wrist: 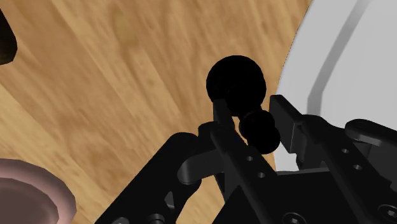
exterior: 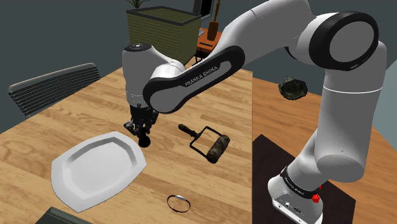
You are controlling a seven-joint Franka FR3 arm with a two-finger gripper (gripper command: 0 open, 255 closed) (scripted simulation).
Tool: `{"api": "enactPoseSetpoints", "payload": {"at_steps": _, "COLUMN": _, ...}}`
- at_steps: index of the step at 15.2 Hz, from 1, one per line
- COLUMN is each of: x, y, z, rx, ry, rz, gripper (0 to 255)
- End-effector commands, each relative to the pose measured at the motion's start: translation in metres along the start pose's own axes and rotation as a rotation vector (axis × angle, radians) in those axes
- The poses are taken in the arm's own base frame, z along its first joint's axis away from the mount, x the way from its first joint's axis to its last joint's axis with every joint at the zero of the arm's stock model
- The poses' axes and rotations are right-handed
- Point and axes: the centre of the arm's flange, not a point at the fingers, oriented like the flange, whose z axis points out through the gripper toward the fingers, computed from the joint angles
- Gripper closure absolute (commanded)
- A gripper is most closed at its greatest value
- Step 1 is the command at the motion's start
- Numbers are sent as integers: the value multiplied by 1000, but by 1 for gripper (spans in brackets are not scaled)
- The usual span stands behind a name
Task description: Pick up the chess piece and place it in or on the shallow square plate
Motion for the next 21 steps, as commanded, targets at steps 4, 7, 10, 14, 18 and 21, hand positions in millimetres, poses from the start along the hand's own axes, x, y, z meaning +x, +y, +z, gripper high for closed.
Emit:
{"api": "enactPoseSetpoints", "payload": {"at_steps": 4, "x": 0, "y": 0, "z": 0, "rx": 0, "ry": 0, "rz": 0, "gripper": 255}}
{"api": "enactPoseSetpoints", "payload": {"at_steps": 7, "x": 0, "y": 0, "z": 0, "rx": 0, "ry": 0, "rz": 0, "gripper": 255}}
{"api": "enactPoseSetpoints", "payload": {"at_steps": 10, "x": 0, "y": 0, "z": -10, "rx": 0, "ry": 0, "rz": 0, "gripper": 255}}
{"api": "enactPoseSetpoints", "payload": {"at_steps": 14, "x": 1, "y": 0, "z": -32, "rx": 0, "ry": 0, "rz": 0, "gripper": 255}}
{"api": "enactPoseSetpoints", "payload": {"at_steps": 18, "x": 2, "y": 0, "z": -53, "rx": 0, "ry": 0, "rz": 0, "gripper": 255}}
{"api": "enactPoseSetpoints", "payload": {"at_steps": 21, "x": 2, "y": 0, "z": -69, "rx": 0, "ry": 0, "rz": 0, "gripper": 255}}
